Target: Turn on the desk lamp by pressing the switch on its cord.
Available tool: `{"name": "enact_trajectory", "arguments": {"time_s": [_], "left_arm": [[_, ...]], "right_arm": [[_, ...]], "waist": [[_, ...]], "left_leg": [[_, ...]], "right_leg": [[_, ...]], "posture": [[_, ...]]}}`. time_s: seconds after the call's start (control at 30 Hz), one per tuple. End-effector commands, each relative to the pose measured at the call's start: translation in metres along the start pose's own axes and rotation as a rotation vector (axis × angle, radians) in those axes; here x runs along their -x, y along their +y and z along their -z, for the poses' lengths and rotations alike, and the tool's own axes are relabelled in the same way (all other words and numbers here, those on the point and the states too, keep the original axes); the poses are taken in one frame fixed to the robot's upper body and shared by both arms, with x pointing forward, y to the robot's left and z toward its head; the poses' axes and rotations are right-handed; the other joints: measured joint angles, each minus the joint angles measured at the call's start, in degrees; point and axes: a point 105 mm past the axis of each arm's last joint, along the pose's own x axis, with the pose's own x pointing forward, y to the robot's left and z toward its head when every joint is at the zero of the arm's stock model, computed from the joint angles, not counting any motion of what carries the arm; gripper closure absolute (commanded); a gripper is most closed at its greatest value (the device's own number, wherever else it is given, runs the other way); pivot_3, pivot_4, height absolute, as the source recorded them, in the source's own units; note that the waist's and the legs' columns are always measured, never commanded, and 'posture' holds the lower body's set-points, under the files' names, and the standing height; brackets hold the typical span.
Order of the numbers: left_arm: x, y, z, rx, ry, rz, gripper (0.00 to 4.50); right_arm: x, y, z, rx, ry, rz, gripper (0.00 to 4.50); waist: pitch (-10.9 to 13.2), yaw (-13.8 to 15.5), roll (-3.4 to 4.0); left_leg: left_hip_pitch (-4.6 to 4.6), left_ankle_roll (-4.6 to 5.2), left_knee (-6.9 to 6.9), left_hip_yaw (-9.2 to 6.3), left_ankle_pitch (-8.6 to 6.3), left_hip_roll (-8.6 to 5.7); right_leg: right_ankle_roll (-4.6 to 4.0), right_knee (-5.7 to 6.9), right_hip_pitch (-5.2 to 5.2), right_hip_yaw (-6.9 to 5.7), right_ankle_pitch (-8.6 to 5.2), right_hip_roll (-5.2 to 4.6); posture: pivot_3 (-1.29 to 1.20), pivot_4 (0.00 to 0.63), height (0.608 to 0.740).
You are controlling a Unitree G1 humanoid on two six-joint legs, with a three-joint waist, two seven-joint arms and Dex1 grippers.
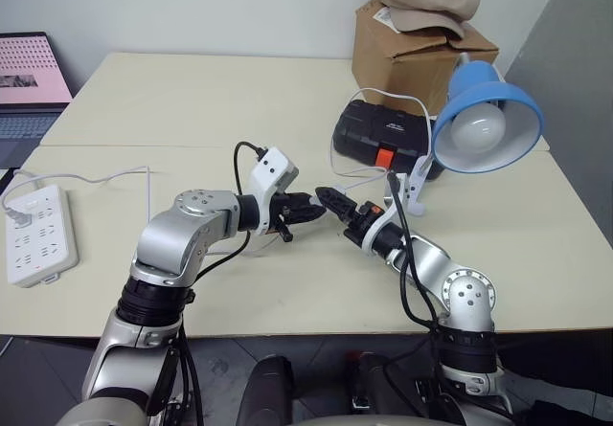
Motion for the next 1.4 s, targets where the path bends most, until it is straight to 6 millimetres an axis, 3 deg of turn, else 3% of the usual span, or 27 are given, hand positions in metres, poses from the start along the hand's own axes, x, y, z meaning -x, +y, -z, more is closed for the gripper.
{"name": "enact_trajectory", "arguments": {"time_s": [0.03, 0.3, 0.4, 0.8, 0.87, 1.13, 1.27, 1.4], "left_arm": [[0.002, -0.005, -0.011, -0.045, -0.028, 0.015, 3.39], [0.002, -0.005, -0.013, -0.055, -0.030, 0.013, 3.39], [0.002, -0.005, -0.014, -0.058, -0.030, 0.014, 3.41], [0.003, -0.007, -0.013, -0.061, -0.029, 0.021, 3.41], [0.004, -0.007, -0.013, -0.063, -0.027, 0.023, 3.41], [0.008, 0.000, -0.009, -0.074, -0.009, -0.003, 3.41], [0.017, 0.026, -0.006, -0.114, 0.011, -0.094, 3.41], [0.027, 0.052, 0.005, -0.224, 0.074, -0.162, 3.41]], "right_arm": [[-0.003, 0.015, 0.001, -0.034, -0.015, -0.066, 1.63], [-0.004, 0.015, 0.003, -0.033, -0.006, -0.065, 3.50], [-0.004, 0.016, 0.003, -0.028, -0.005, -0.065, 4.00], [-0.003, 0.013, -0.003, -0.066, -0.042, -0.062, 4.00], [-0.002, 0.013, -0.004, -0.064, -0.044, -0.062, 3.30], [0.008, 0.013, -0.004, -0.005, -0.020, -0.080, 1.75], [0.022, 0.010, -0.001, 0.157, 0.038, -0.062, 0.67], [0.038, 0.005, 0.004, 0.464, 0.134, -0.004, 0.00]], "waist": [[0.0, 0.0, 0.00], [0.0, 0.0, 0.00], [0.0, 0.0, 0.01], [0.0, 0.0, 0.01], [0.0, 0.0, 0.01], [0.0, 0.0, 0.02], [0.0, 0.0, 0.03], [0.1, 0.0, 0.10]], "left_leg": [[0.00, 0.00, 0.00, 0.00, 0.00, 0.00], [0.00, 0.00, -0.07, 0.02, 0.00, 0.00], [0.00, 0.00, -0.11, 0.03, 0.00, 0.00], [-0.01, 0.00, -0.15, 0.04, 0.00, 0.00], [-0.01, 0.00, -0.15, 0.04, 0.00, 0.00], [-0.02, 0.00, -0.18, 0.04, 0.00, 0.00], [-0.04, 0.00, -0.19, 0.07, 0.00, -0.01], [-0.04, 0.00, -0.20, 0.06, 0.00, -0.01]], "right_leg": [[0.00, 0.00, 0.00, 0.00, 0.00, 0.00], [0.00, -0.02, -0.03, 0.02, 0.00, 0.00], [0.00, -0.03, -0.06, 0.04, 0.00, 0.00], [0.00, -0.05, -0.08, 0.04, -0.01, 0.00], [0.00, -0.05, -0.08, 0.04, -0.01, 0.00], [0.00, -0.07, -0.10, 0.05, -0.01, 0.00], [0.00, -0.10, -0.11, 0.06, -0.01, -0.02], [-0.02, -0.09, -0.14, 0.04, -0.02, -0.01]], "posture": [[0.00, 0.150, 0.740], [0.00, 0.150, 0.740], [0.00, 0.150, 0.740], [0.00, 0.150, 0.740], [0.00, 0.150, 0.740], [0.00, 0.150, 0.740], [0.00, 0.150, 0.740], [0.00, 0.150, 0.740]]}}
